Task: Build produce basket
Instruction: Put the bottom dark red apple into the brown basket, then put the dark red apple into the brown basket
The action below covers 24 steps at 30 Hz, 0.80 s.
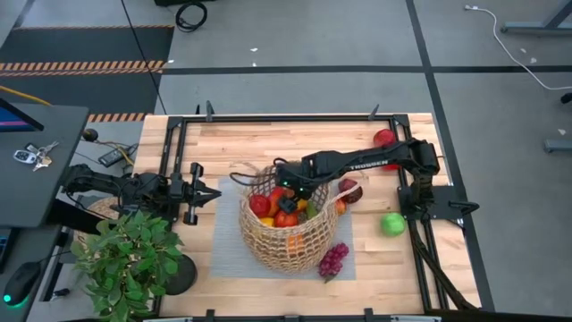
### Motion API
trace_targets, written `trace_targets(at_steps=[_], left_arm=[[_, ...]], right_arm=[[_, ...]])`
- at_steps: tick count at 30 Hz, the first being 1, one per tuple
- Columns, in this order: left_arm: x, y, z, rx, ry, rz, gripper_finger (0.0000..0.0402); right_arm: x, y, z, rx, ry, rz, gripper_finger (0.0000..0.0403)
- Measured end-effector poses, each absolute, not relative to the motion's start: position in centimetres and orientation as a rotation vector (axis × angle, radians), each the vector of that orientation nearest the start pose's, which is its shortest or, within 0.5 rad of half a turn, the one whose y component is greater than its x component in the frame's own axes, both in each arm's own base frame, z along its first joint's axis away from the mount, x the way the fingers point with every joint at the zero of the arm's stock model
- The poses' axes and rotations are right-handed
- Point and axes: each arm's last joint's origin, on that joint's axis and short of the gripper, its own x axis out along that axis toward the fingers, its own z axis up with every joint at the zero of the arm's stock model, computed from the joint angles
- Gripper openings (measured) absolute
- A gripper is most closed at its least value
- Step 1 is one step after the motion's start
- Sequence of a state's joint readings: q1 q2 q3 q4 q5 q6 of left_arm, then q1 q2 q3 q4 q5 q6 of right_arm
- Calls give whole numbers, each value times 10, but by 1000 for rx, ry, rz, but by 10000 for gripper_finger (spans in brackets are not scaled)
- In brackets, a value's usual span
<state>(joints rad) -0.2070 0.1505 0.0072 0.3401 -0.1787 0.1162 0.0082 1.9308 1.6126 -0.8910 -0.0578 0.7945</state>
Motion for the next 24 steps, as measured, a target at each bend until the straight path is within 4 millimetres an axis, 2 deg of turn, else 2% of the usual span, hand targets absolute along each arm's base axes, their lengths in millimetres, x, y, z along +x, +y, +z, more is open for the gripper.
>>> trace_targets(at_steps=[7, 14, 19, 24], left_arm=[[103, -16, 186, 78, -195, -17, 34], [103, -16, 186, 78, -195, -17, 27], [103, -16, 186, 78, -194, -17, 27], [103, -16, 186, 78, -194, -16, 33]], right_arm=[[403, 5, 240, 705, 1132, -379, 391], [403, -1, 245, 846, 1156, -264, 393], [402, -3, 272, 848, 1084, -221, 392], [393, -2, 317, 792, 948, -188, 391]])
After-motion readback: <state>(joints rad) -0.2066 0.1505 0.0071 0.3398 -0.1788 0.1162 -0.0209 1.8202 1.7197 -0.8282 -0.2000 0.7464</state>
